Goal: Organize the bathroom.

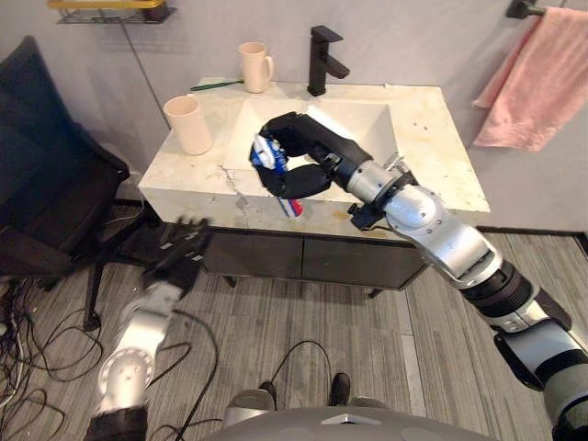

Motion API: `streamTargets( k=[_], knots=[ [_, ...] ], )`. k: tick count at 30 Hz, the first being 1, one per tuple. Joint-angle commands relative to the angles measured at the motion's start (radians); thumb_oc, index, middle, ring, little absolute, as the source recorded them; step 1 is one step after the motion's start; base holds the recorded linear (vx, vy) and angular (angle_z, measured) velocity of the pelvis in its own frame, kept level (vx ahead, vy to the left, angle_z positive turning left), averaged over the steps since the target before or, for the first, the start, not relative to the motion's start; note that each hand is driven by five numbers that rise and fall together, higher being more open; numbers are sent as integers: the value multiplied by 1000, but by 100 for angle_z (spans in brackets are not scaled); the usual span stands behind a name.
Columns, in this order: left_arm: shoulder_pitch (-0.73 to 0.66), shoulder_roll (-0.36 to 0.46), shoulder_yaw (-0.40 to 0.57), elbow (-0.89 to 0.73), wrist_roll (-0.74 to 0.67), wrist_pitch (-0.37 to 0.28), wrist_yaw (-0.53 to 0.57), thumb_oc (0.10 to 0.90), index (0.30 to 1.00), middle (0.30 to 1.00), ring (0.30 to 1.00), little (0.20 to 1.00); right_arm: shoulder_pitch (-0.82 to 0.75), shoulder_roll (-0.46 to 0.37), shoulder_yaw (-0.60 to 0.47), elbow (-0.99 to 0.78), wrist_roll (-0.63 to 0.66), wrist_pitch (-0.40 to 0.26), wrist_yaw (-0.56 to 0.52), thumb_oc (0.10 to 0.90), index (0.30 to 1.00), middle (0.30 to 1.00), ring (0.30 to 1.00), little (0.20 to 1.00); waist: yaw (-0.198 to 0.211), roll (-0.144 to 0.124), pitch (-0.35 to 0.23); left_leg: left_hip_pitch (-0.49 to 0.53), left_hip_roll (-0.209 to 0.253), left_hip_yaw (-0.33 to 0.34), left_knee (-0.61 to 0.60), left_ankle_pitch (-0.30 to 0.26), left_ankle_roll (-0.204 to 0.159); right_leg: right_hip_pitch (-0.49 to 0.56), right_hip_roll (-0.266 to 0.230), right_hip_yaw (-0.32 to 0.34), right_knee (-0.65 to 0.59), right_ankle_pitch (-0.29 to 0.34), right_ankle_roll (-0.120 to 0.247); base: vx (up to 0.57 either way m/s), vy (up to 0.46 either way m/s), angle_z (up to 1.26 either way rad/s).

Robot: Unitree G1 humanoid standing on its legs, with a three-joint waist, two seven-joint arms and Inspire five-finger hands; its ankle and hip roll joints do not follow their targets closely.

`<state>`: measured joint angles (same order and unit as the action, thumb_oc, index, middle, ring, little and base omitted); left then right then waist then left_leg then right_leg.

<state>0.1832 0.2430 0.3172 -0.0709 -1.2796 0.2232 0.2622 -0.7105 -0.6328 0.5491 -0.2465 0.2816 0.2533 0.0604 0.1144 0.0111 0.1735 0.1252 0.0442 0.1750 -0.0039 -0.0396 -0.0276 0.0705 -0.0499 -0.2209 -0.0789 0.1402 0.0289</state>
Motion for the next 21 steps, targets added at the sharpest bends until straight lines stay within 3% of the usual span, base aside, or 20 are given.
streamTargets(
  k=[1,7,12,16,19,21],
  knots=[
    [-12,99,45,-50,54,-115,-105,800,900,900,900,900,-133,41,-154,-27,-2,-91,-70,400,300,300,300,300,23,-39,-66,-59,25,-37,82,-21,-17,38,-27,-14,0,-185,41,-45,10,25],
    [3,97,58,7,94,-122,-99,800,900,900,900,900,-179,44,-145,72,-17,-115,-96,400,300,300,300,300,49,-44,-67,-66,21,-60,83,-15,-21,41,-31,-39,9,-187,39,-19,4,22],
    [9,88,61,75,187,-114,-12,800,900,900,900,900,-204,57,-132,127,-37,-142,-120,400,300,300,300,300,61,-46,-62,-72,20,-69,89,-13,-21,45,-30,-47,18,-191,36,-23,10,8],
    [13,84,63,300,344,-89,27,800,900,900,900,900,-231,74,-125,193,-71,-192,-132,400,300,300,300,300,63,-47,-52,-82,28,-73,116,-2,-26,50,-24,-53,29,-198,30,-38,19,5],
    [5,86,37,550,480,-81,-23,800,900,900,900,900,-261,65,-115,238,-80,-216,-148,400,300,300,300,300,54,-48,-48,-94,29,-31,138,0,-24,59,-23,-81,27,-196,30,-27,51,6],
    [-6,86,3,712,535,-80,-78,800,900,900,900,900,-275,49,-118,264,-93,-222,-157,400,300,300,300,300,31,-45,-47,-97,26,81,156,-18,-20,67,-31,-132,20,-187,35,-7,124,33]
  ],
)
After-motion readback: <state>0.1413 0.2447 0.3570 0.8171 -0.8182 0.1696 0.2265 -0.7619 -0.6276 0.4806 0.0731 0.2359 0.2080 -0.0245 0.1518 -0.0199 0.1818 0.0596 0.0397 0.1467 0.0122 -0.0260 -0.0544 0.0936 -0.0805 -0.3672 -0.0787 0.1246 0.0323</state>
